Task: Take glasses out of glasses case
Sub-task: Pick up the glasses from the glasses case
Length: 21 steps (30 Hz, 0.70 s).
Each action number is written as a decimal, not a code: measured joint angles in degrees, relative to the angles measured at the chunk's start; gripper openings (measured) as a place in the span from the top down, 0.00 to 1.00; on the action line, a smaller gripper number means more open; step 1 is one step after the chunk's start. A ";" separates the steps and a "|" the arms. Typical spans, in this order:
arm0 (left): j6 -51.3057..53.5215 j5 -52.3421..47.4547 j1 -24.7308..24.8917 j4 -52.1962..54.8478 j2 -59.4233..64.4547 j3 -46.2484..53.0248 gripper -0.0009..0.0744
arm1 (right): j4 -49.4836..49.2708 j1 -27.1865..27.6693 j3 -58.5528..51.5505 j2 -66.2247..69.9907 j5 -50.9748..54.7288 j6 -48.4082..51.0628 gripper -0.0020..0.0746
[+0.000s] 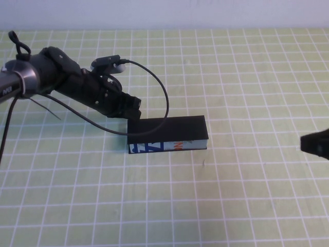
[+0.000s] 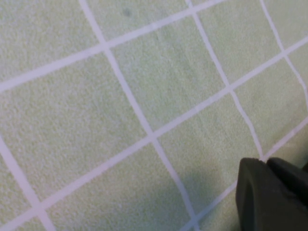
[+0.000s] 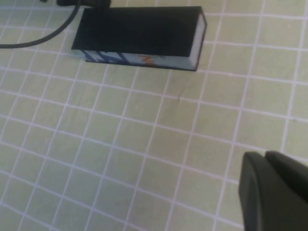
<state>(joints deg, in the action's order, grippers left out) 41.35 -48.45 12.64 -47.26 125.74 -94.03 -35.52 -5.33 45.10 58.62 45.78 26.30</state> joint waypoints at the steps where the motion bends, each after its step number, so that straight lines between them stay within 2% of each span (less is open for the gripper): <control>1: 0.00 0.00 0.00 0.00 0.00 0.00 0.99 | 0.11 -1.54 1.42 1.89 -0.11 0.15 1.00; 8: 0.00 -0.22 -0.14 0.00 0.00 0.00 0.99 | 4.46 -17.57 13.06 16.53 -4.04 0.72 1.00; 14: 0.00 -0.35 -0.18 0.00 0.00 0.00 0.99 | 16.55 -30.90 21.51 27.97 -6.01 3.26 1.00; 17: 0.00 -0.38 -0.18 0.00 0.00 0.00 0.99 | 22.80 -34.09 24.32 32.42 -7.15 4.60 0.97; 19: 0.00 -0.47 -0.18 0.00 0.00 -0.03 0.99 | 25.16 -34.76 25.65 34.59 -7.51 7.08 0.92; 21: 0.00 -0.47 -0.18 0.00 0.00 -0.03 0.99 | 26.10 -34.85 26.68 36.71 -8.42 11.08 0.82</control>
<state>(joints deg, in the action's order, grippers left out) 41.35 -48.93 12.46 -47.26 125.74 -94.06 -9.43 -40.18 71.78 95.33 37.37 37.38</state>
